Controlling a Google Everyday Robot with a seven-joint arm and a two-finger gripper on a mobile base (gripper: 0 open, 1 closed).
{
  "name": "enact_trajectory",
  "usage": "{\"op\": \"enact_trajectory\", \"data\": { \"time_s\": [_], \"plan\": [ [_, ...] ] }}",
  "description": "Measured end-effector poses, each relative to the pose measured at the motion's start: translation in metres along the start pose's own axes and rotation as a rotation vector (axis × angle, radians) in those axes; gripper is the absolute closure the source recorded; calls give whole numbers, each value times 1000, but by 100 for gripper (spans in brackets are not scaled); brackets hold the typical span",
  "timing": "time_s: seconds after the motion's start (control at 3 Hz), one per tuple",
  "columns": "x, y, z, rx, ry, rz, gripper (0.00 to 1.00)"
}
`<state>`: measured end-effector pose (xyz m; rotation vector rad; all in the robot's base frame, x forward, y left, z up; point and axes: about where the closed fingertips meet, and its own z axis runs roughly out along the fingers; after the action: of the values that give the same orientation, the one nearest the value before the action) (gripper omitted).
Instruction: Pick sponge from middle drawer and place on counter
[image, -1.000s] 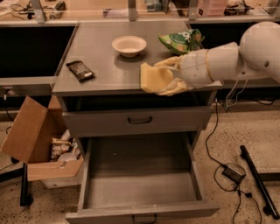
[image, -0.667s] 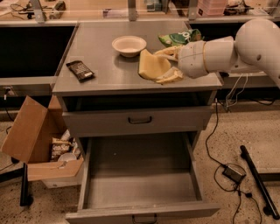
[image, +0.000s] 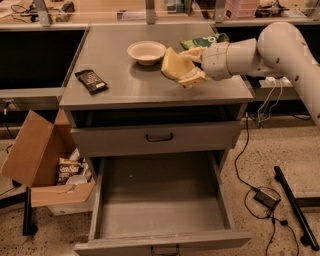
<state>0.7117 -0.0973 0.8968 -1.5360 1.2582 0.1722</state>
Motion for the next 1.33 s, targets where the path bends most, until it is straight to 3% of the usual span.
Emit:
{"op": "enact_trajectory", "data": {
  "time_s": [0.33,0.67,1.0,1.33],
  "plan": [
    [19,-8,12,-3,33,35,100],
    [33,-9,24,-35,78,50,84],
    [34,-9,25,-38,81,51,53],
    [34,-9,25,-38,81,51,28]
  ]
}}
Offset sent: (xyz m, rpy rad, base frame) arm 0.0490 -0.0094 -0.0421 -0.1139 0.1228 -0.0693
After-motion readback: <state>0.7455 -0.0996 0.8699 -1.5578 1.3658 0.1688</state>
